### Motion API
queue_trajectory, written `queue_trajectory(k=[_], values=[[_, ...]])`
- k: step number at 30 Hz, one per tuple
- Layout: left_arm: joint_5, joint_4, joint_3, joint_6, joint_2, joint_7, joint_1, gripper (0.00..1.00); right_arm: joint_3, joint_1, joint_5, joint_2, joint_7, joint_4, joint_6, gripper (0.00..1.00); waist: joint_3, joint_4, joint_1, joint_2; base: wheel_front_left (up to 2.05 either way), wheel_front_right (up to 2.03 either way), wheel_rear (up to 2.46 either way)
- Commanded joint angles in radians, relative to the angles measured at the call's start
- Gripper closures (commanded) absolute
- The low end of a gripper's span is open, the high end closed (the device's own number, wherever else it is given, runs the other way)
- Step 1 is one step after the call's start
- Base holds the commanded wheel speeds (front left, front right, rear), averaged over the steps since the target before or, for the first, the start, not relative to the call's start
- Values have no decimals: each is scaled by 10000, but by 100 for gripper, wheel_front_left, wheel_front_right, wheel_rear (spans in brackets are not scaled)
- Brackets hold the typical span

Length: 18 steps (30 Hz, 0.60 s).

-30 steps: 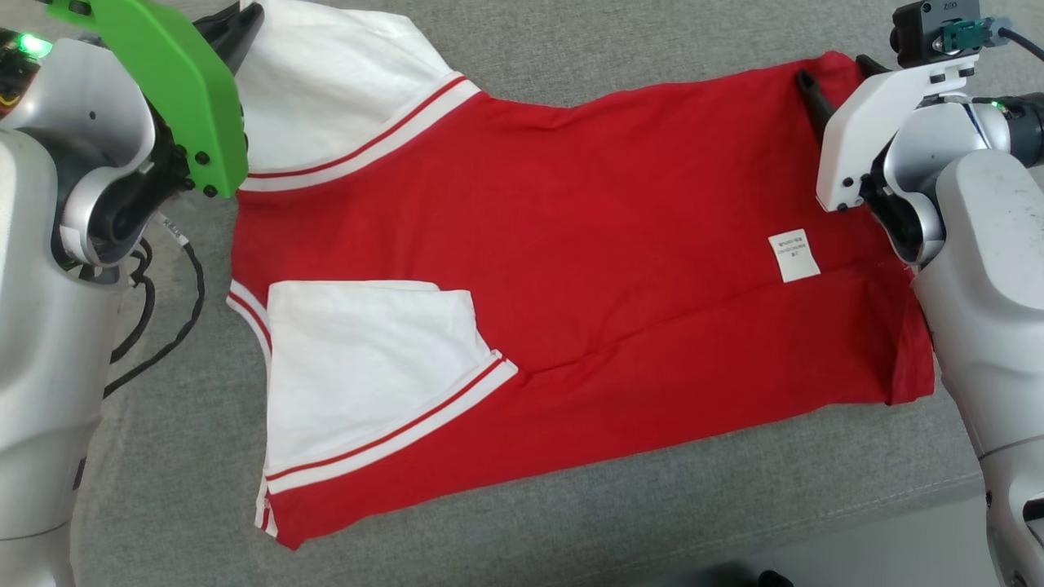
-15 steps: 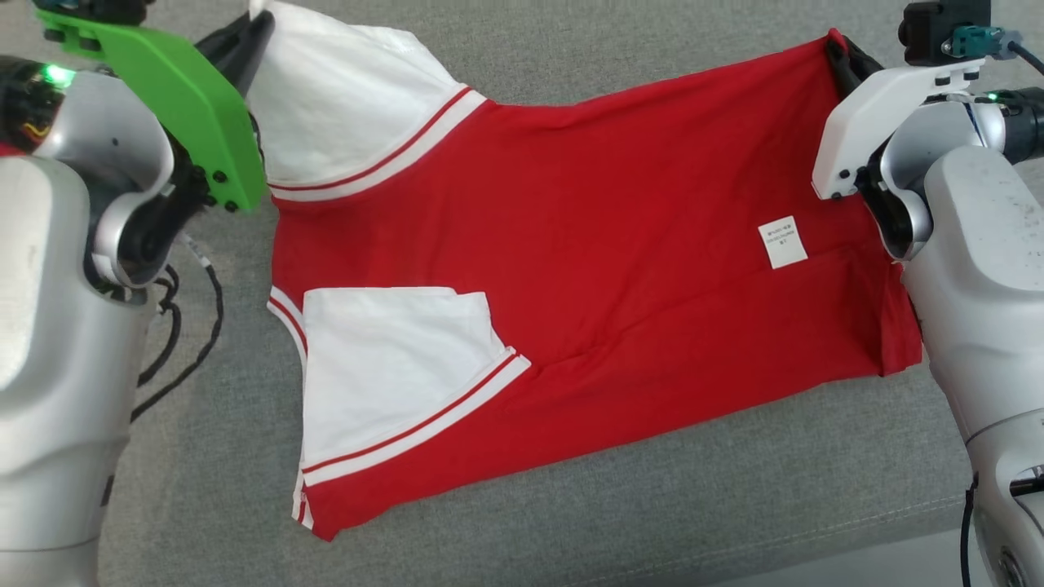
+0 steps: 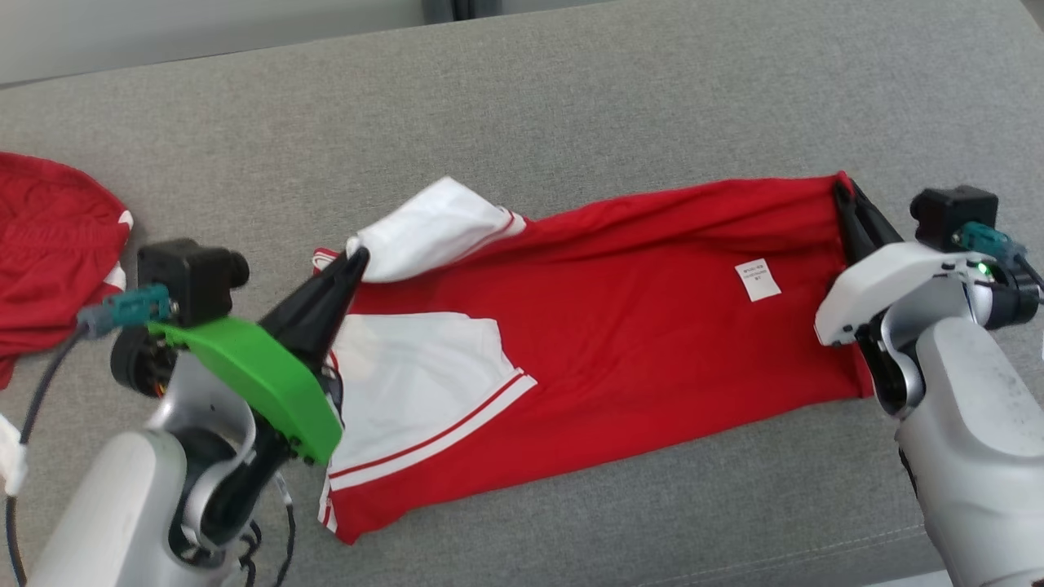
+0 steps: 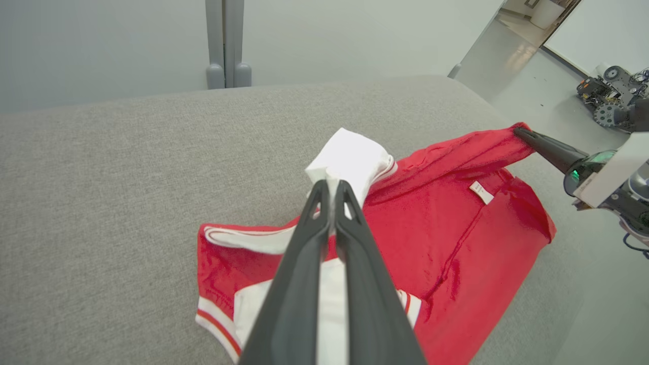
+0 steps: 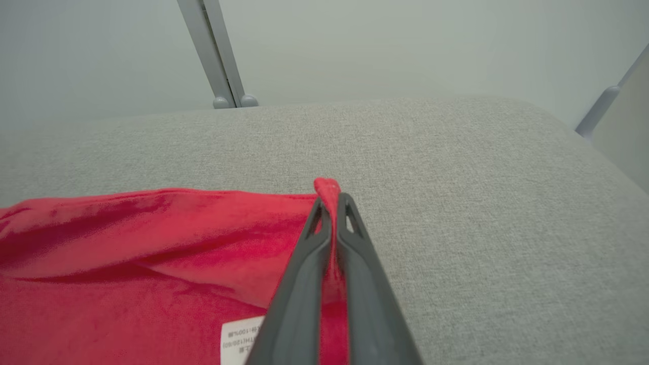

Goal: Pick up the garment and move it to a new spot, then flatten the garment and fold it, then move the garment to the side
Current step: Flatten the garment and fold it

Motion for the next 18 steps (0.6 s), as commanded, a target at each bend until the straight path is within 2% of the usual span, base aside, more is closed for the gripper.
queue_trajectory(k=[1,4,8,16,17,18], values=[[-69,-306,10,124,-49,-135,505,100,-180,406,-22,18,-34,-282,-15,100,-191,180,0,0,0,0,0],[-226,-807,61,442,-185,-455,1543,100,-664,1279,-194,147,48,-1087,-15,100,-231,297,0,0,0,0,0],[-334,-824,37,712,-458,-829,2518,100,-1295,2331,-378,536,315,-2097,-16,100,-266,401,0,0,0,0,0],[-210,-23,-244,783,-885,-1476,3198,100,-2028,3505,-639,1070,725,-3209,-16,100,-327,403,0,0,0,0,0],[-192,57,-231,793,-917,-1562,3241,100,-2087,3569,-697,1106,713,-3272,-16,91,-332,384,0,0,0,0,0],[-146,127,-231,795,-942,-1691,3318,100,-2167,3662,-735,1157,707,-3319,-16,66,-343,365,0,0,0,0,0]])
